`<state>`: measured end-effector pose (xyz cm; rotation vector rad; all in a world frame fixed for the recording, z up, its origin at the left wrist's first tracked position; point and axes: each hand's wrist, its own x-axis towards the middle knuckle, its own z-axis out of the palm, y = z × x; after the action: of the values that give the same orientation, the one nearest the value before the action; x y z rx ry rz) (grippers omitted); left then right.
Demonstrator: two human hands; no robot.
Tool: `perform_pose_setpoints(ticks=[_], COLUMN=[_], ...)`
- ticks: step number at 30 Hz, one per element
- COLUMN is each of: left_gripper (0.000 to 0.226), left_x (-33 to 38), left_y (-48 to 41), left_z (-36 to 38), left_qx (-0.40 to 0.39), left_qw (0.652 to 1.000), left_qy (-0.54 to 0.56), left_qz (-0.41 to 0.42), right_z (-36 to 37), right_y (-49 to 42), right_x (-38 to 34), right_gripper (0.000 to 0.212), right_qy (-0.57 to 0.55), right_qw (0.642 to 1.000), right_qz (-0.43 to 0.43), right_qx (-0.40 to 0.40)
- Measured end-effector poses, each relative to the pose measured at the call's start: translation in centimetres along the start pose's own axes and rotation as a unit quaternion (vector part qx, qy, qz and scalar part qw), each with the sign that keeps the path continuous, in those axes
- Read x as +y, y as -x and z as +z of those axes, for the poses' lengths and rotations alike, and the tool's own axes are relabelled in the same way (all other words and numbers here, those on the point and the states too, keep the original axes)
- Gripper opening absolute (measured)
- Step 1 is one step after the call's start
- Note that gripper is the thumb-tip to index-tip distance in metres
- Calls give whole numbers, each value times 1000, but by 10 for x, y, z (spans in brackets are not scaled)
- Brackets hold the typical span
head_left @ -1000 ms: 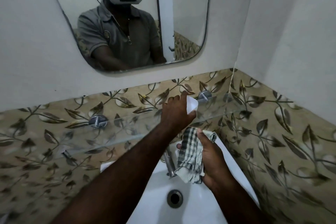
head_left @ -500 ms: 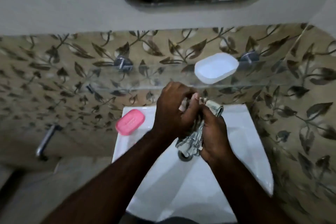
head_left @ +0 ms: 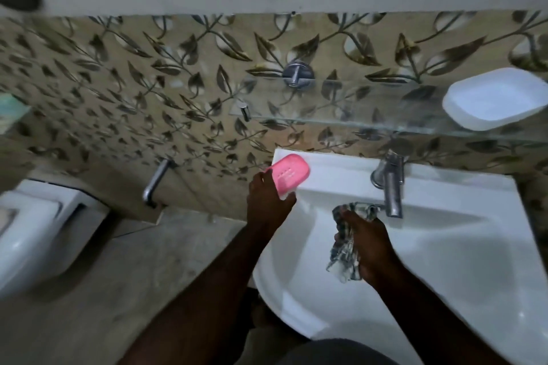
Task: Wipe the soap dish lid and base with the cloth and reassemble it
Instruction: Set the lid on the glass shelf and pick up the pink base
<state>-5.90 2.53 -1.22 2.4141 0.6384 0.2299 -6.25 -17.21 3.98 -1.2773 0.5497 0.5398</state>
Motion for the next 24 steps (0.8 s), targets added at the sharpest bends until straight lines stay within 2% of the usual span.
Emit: perform_pose_setpoints(ticks=[6,9,13,16,19,22,24], left_gripper=[108,107,93,89,101,102,100], left_x=[-20,-15,-12,-5,13,37,48], left_y=[-37,-51,-52,-36,2,42,59], left_z=[11,16,11,6,-2,-10,-15], left_qx=[-78,-82,-71,-63,-56,-54,-61], left_qw=[992,990,991,995,996,991,988], left_qy=[-95,-109,-112,-74,-23,8,28], left_qz=[6,26,6,6,60,120,138], right_z=[4,4,5,6,9,10,6], right_y=[-8,-13,-17,-17,-12,-7,-4], right_x=[6,5,7,9,8,5,3], right_gripper=[17,20,20,22,24,34,32], right_qy=[-11,-16,-11,-17,-15,4,2], right_qw=[999,999,999,999,999,997,997], right_qz=[28,24,29,35,20,-24,-38], right_qx=[-23,-18,-23,-29,-48,-67,-60])
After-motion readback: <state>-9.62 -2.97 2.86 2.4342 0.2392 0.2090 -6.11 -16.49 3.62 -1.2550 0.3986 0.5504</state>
